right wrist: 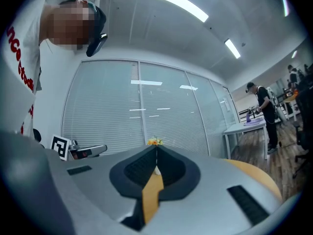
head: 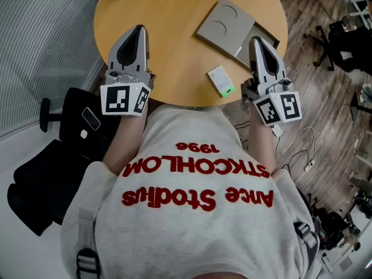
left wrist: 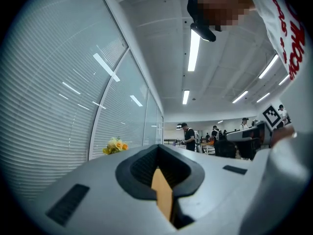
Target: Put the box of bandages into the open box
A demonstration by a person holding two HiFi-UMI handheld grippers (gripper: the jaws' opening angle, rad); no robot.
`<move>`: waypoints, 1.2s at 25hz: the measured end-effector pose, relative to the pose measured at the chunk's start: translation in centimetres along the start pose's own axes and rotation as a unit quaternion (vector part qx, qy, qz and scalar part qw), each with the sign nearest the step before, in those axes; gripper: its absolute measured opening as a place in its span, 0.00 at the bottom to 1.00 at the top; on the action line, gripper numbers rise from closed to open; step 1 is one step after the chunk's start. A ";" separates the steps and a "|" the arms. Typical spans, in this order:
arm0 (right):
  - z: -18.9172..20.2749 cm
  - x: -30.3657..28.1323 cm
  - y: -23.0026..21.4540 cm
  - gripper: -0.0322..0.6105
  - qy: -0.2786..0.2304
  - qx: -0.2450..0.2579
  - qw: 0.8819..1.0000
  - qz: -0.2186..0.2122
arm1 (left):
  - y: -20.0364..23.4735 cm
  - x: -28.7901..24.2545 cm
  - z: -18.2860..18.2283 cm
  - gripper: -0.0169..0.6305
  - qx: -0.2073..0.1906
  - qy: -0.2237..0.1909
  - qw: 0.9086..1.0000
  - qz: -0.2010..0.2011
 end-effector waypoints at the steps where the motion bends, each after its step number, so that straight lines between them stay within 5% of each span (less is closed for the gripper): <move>1: 0.1 -0.2 -0.1 0.06 0.002 -0.001 1.000 -0.002 | 0.1 -0.1 0.1 0.04 0.002 0.001 1.000 -0.002; 13: -1.1 -3.0 -0.8 0.06 0.019 0.023 0.997 -0.071 | -0.6 0.3 -0.5 0.04 -0.005 0.001 0.999 -0.046; 30: -1.5 -3.0 -0.7 0.06 0.011 0.023 0.995 -0.096 | -1.7 1.8 -0.5 0.04 -0.009 0.000 0.997 -0.072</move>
Point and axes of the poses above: the fingertips, and each gripper's own axes: x backward along the fingers, y to its left, z out of its underside, the point moved 8 cm from there along x, backward along the fingers, and after that the axes turned 1 degree about -z, right-handed, at the moved point
